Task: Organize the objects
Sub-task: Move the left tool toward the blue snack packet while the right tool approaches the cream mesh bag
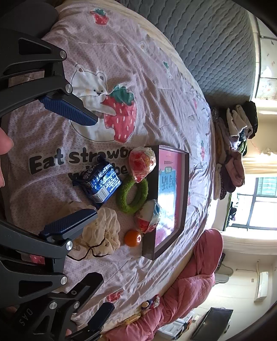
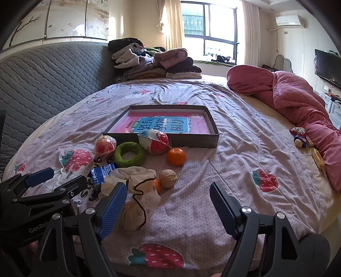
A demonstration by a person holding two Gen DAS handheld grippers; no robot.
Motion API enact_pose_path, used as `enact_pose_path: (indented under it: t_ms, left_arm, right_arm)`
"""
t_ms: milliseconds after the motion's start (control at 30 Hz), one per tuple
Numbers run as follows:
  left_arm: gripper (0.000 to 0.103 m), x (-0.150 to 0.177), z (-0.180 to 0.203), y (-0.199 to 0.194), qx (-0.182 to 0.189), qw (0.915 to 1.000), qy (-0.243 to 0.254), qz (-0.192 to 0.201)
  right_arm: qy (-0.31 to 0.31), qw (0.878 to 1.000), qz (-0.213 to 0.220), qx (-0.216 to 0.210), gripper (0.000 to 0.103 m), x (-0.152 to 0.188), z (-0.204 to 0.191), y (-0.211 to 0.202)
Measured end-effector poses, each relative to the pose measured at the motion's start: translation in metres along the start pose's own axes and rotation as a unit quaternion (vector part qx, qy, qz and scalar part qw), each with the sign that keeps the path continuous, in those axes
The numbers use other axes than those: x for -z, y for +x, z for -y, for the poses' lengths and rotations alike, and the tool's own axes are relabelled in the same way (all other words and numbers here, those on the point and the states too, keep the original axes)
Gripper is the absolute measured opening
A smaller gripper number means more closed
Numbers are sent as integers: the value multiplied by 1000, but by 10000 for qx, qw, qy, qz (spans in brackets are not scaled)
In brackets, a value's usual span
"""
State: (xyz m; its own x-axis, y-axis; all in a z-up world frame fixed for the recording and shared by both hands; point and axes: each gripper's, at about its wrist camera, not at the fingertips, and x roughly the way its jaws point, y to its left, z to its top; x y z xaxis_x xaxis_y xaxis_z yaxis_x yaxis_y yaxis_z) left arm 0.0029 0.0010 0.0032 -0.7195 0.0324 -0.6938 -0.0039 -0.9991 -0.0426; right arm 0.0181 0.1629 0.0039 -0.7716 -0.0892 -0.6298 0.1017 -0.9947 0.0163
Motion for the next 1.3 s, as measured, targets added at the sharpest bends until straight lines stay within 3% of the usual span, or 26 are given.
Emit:
enact_pose_path:
  t_ms: [1300]
  left_arm:
    - [81, 0, -2, 2, -6, 10000, -38, -62]
  right_arm:
    - [-125, 9999, -65, -82, 79, 5, -5, 1]
